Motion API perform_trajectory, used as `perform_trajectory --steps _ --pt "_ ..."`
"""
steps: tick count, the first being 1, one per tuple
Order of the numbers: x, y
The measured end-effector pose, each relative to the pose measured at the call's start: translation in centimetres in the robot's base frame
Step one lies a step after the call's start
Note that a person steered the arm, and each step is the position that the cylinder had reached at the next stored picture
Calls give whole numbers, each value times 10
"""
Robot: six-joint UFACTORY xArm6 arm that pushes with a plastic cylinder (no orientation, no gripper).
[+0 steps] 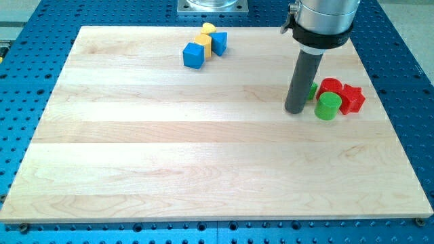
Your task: Place the red blocks and green circle in a triangular shape
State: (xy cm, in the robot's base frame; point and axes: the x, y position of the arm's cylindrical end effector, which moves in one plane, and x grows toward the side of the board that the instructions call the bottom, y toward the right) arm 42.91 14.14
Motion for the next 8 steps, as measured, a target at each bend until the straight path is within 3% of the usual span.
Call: perform_trajectory --steps 2,3,5,7,8 --pt "0 -2" --pt "-41 -60" --pt "-124 -31" --pt "-133 -41" --pt "-111 -6"
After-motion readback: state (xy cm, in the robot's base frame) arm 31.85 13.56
